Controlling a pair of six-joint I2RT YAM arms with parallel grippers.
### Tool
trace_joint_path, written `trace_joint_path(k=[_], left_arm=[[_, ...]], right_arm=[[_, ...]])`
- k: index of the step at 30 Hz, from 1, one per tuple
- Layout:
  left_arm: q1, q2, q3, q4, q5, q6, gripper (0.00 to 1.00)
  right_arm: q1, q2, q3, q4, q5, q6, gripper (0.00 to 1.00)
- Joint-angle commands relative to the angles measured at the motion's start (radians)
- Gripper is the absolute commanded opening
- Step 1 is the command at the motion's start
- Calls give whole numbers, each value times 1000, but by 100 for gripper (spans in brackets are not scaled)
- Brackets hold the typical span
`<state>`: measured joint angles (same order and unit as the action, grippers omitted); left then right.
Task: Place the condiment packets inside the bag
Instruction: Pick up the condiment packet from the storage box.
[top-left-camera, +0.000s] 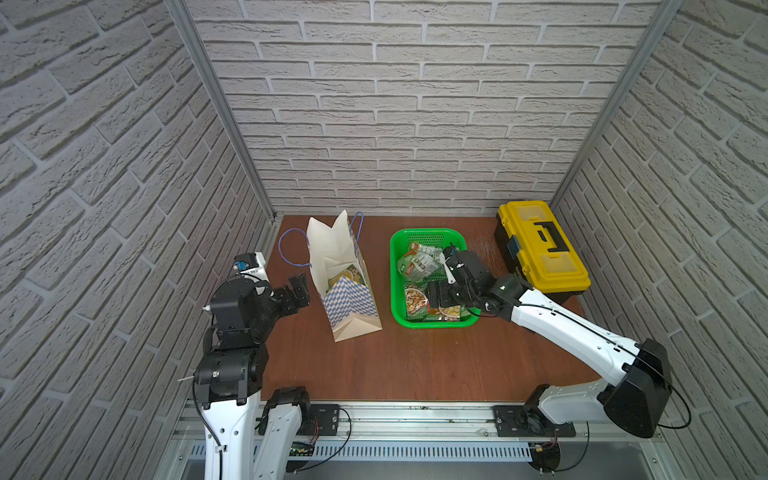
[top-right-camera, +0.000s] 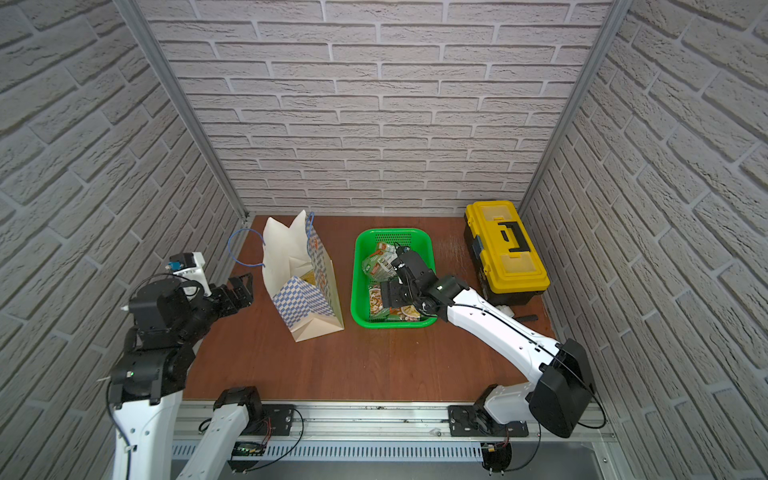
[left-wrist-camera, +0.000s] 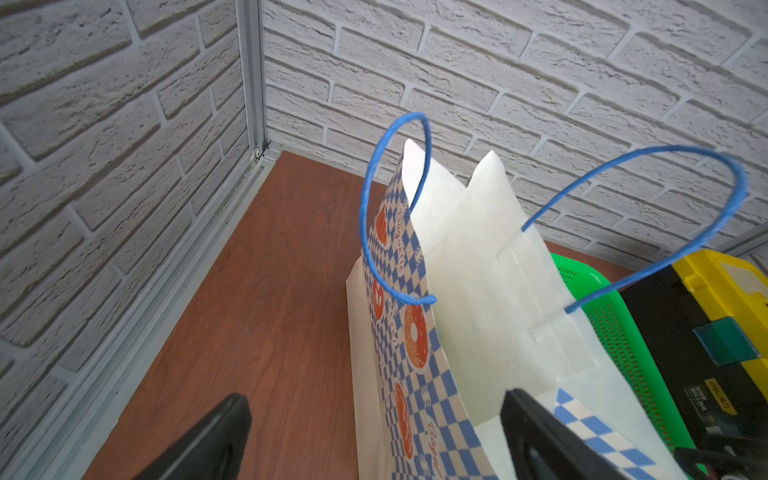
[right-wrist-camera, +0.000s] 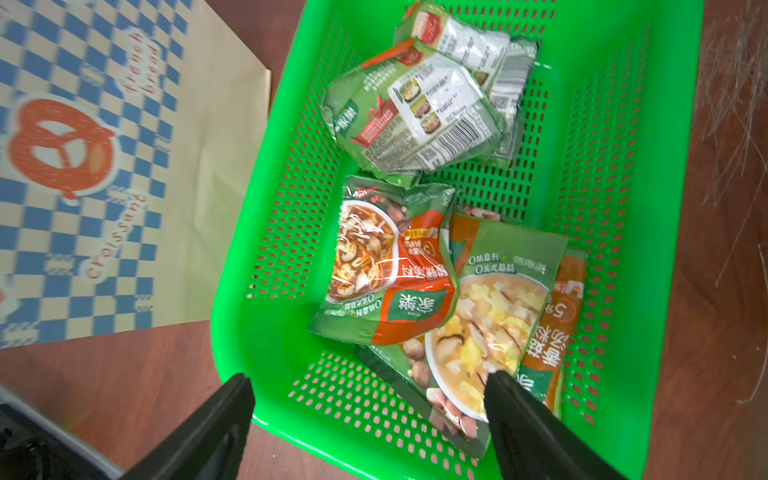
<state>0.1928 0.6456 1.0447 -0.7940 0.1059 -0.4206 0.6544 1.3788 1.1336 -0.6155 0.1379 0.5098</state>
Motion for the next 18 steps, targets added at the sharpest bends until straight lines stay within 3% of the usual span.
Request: trace_joint_path(k=[1,18], left_arm=[[7,17,-12,27,-20,0,98],[7,-45,-88,-7,42,-72,98]], right_arm=[[-23,23,-44,25,34,47,88],[-71,247,-67,127,-32,99,69]])
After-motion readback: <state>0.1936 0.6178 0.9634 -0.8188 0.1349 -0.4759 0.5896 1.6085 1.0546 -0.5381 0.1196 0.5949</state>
